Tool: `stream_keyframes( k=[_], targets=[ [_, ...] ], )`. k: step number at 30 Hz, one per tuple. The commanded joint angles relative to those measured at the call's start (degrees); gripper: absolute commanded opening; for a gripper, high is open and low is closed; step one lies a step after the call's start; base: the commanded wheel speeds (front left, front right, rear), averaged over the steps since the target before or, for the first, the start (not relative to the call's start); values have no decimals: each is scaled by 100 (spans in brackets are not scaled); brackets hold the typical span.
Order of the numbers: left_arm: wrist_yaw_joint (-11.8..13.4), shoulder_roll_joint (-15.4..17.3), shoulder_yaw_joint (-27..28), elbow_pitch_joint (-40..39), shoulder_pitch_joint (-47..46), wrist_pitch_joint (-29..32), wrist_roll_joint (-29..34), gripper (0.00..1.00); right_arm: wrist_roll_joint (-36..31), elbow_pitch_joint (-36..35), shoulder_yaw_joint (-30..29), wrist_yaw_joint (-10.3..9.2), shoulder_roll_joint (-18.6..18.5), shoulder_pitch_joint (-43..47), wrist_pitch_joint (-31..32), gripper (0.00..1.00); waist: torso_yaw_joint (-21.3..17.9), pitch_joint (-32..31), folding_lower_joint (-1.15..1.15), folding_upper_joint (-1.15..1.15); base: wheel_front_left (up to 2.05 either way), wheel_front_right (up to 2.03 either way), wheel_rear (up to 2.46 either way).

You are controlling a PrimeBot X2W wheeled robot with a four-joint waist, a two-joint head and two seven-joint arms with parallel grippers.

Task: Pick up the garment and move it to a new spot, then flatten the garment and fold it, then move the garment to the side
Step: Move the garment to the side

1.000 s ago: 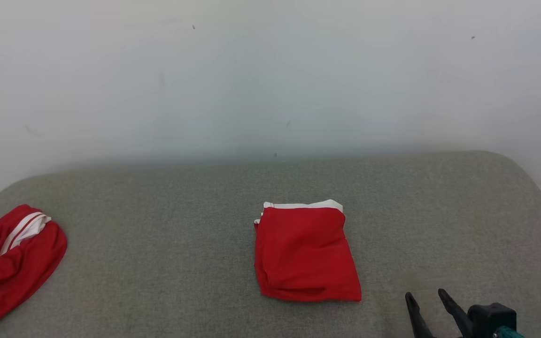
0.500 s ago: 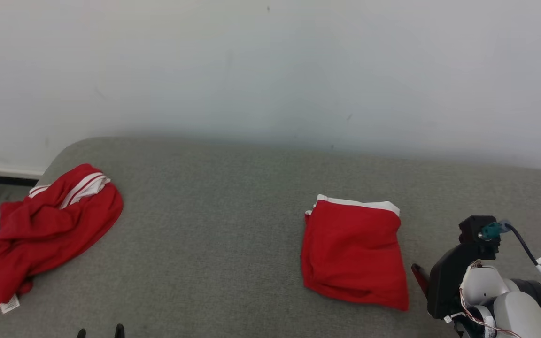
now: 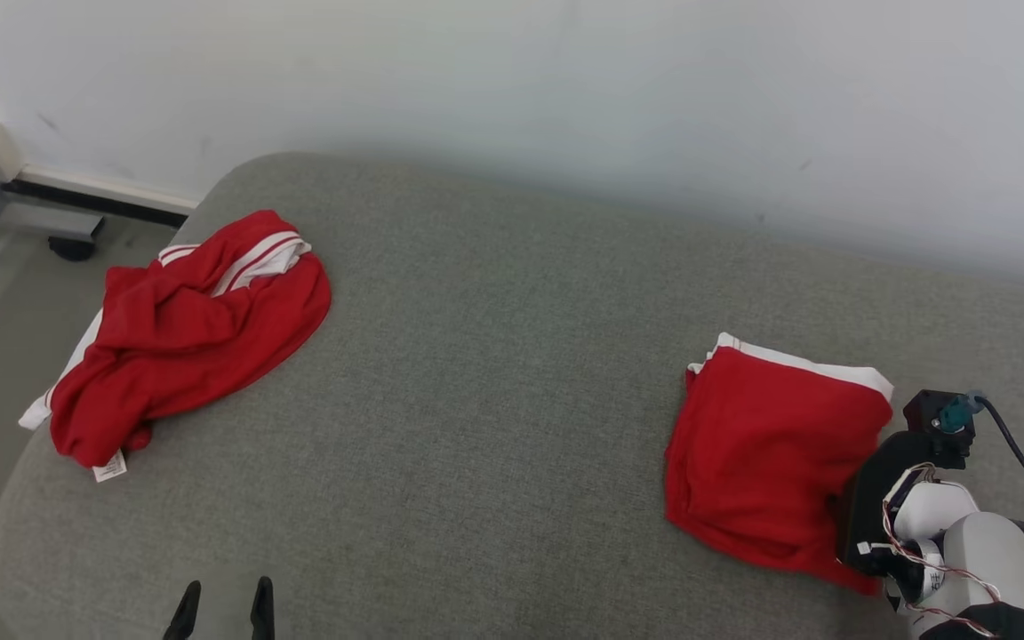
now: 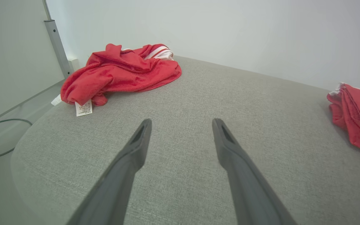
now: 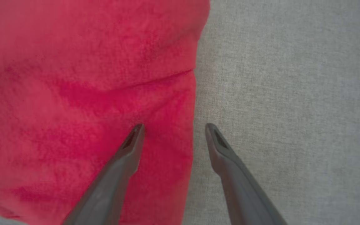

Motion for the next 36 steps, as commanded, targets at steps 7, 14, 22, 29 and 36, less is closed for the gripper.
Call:
stream_keyframes(
  k=[7, 14, 22, 29, 36],
  targets=[
    [-2, 55, -47, -17, -145, 10, -8, 100, -381, 637, -231, -13, 43, -87, -79, 88, 118, 268, -1, -1, 0, 0, 0],
    [-32, 75, -127, -107, -281, -42, -127, 100, -664, 761, 67, -20, -64, -220, -502, 0, -499, 366, -1, -1, 0, 0, 0],
    [-86, 84, -251, -377, -487, -137, -160, 100, -983, 850, 700, -20, -521, -300, -852, 0, -1395, 547, -1, -1, 0, 0, 0],
    [-148, 121, -630, -964, -803, 48, -374, 100, -1242, 853, 1261, -14, -1548, -499, -1287, 0, -2107, 982, -1, -1, 0, 0, 0],
    [-177, 450, -973, -1650, -1076, 417, -520, 100, -1577, 849, 973, -14, -2228, -892, -2029, 0, -2474, 1638, -1, -1, 0, 0, 0]
  ],
)
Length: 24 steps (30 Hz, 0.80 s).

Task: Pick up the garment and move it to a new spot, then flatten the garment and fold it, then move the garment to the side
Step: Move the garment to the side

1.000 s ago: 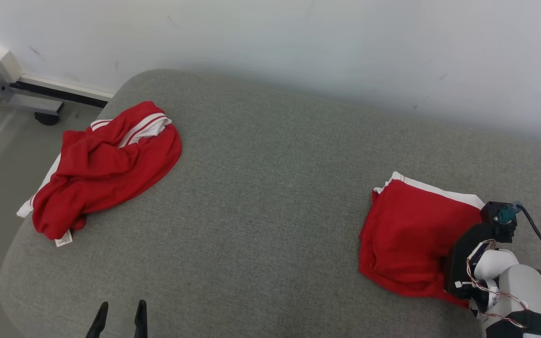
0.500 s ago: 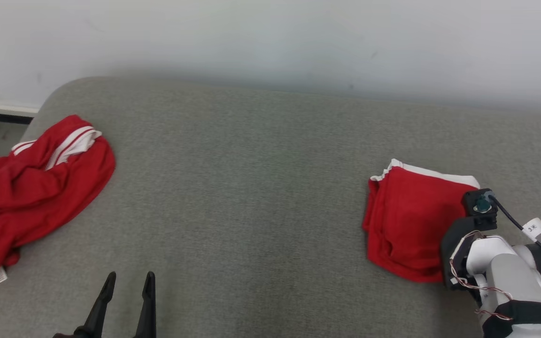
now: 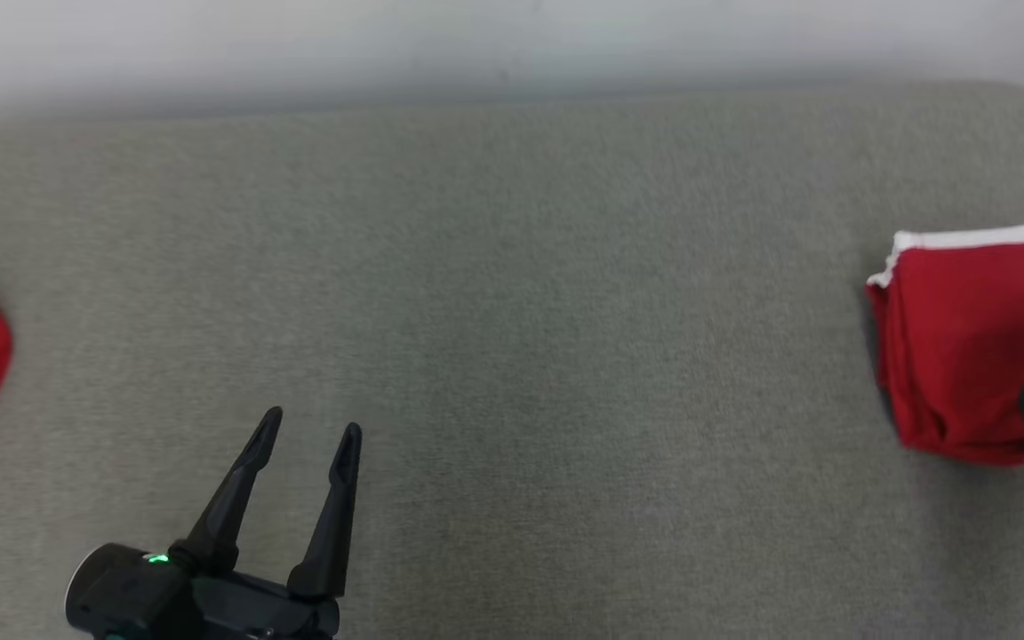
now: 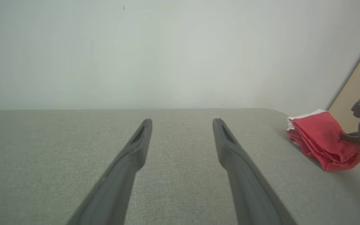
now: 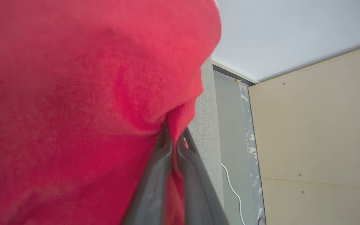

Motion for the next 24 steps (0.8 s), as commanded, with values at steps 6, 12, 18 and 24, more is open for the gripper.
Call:
stream_keyframes(
  k=[6, 12, 18, 24],
  targets=[
    [-34, 287, -70, -388, -91, 231, -20, 100, -500, -8, -411, -15, -166, -344, -710, 0, -627, 938, -1, -1, 0, 0, 0],
    [-6, 381, -74, -562, -158, 310, -12, 100, -938, 37, -844, -15, -120, -693, -1565, 0, -791, 1151, -1, -1, 0, 0, 0],
    [-8, 413, -132, -576, -228, 326, -16, 100, -1250, 569, -1155, -15, -209, -1115, -2306, 100, -811, 1221, -1, -1, 0, 0, 0],
    [10, 392, -158, -467, -198, 271, -56, 100, -1528, 632, -1474, -15, 191, -1144, -2753, 100, -758, 1145, -1, -1, 0, 0, 0]
  ],
)
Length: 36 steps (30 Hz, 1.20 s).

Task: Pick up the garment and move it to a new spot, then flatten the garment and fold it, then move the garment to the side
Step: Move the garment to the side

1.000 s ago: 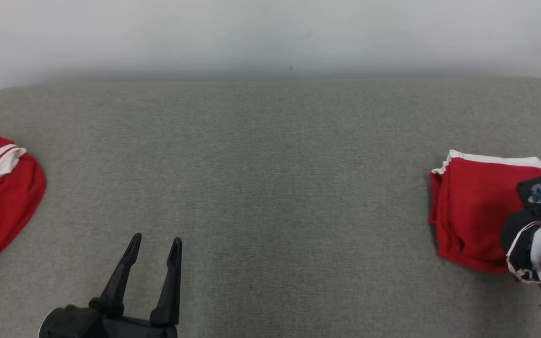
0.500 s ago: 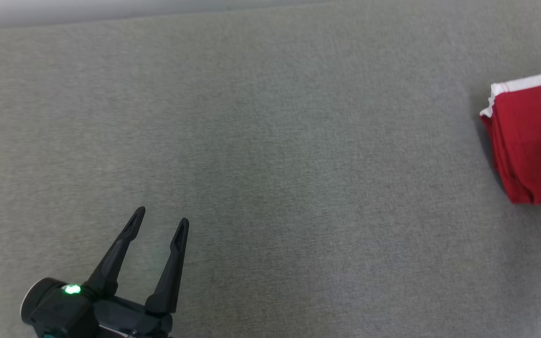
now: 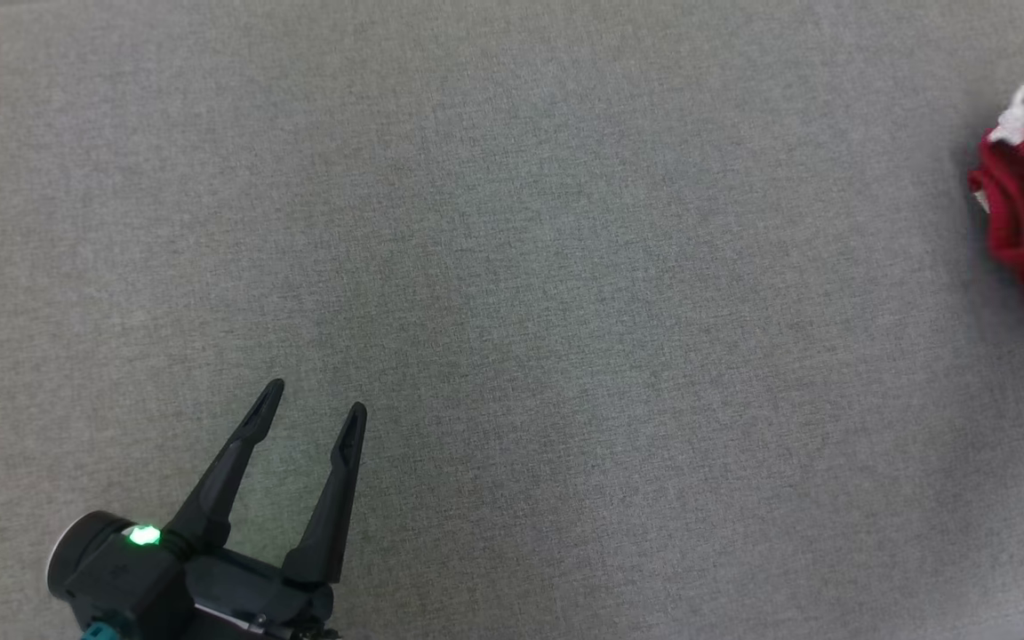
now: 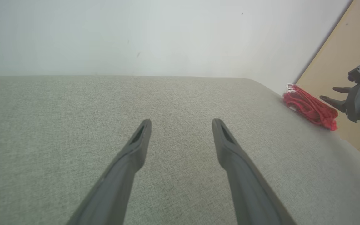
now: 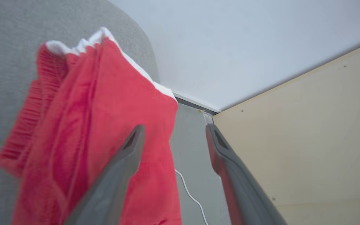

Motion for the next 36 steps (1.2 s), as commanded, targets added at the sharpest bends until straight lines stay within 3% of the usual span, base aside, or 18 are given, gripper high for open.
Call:
stream_keyframes(
  k=[1, 11, 15, 20, 27, 36],
  targets=[
    [14, -18, -12, 65, 16, -60, -44, 100, -108, -133, -73, -15, 241, 124, -68, 100, 38, -113, -1, -1, 0, 0, 0],
    [36, -232, -149, 582, 153, -426, -194, 100, 60, -589, 71, -15, 1078, 705, -468, 100, 284, -949, -1, -1, 0, 0, 0],
    [105, -261, -133, 1033, 387, -637, -141, 100, 688, -704, 515, -15, 1356, 1253, -724, 100, 430, -1570, -1, -1, 0, 0, 0],
    [264, -313, 8, 1612, 741, -898, -94, 100, 2051, -1240, 1007, -15, 1657, 2180, -816, 100, 607, -2370, -1, -1, 0, 0, 0],
    [350, -480, 337, 2071, 917, -1071, 26, 100, 3773, -2723, 1570, -15, 1816, 3529, -482, 100, 835, -2946, -1, -1, 0, 0, 0],
    [195, -929, 1201, 2407, 1169, -1072, 372, 100, 4145, -3797, 1866, -15, 2145, 4499, -122, 100, 799, -3269, -1, -1, 0, 0, 0]
  ],
)
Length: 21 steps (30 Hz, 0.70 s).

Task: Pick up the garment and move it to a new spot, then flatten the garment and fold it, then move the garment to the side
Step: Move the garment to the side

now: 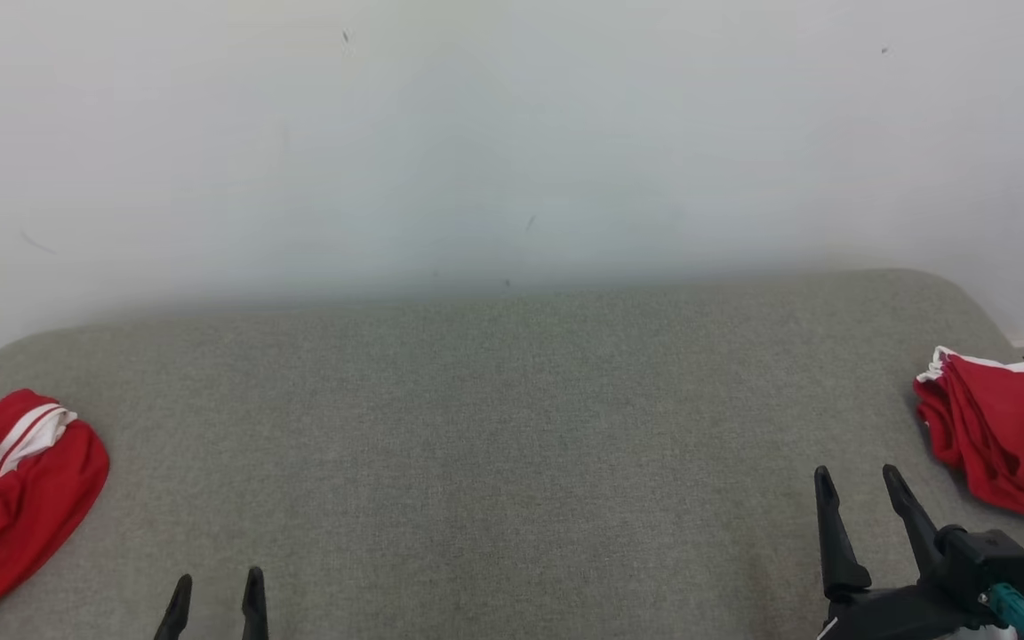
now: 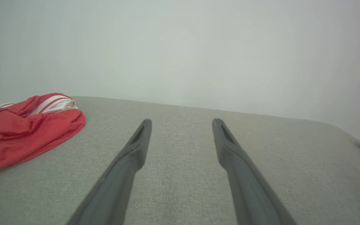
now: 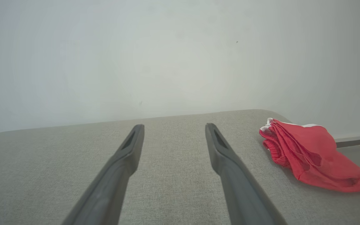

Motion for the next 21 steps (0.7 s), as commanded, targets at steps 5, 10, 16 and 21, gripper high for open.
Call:
stream_keyframes(
  k=[5, 10, 16, 21],
  targets=[
    [-94, -97, 317, 254, 298, -21, 267, 100, -28, -6, -128, -14, 114, 347, 18, 100, -58, -287, 2, 1, 0, 0, 0],
    [-118, -129, 496, 364, 471, -22, 334, 100, -121, 29, -64, -14, 127, 507, 49, 100, -86, -351, 2, 1, 0, 0, 0],
    [-159, -171, 680, 381, 545, -22, 412, 100, 9, 25, -74, -14, 133, 595, 65, 100, -18, -351, 2, 1, 0, 0, 0],
    [-200, -206, 725, 383, 542, -22, 470, 100, 57, 67, -32, -14, 133, 612, 26, 100, 14, -343, 2, 1, 0, 0, 0]
  ],
)
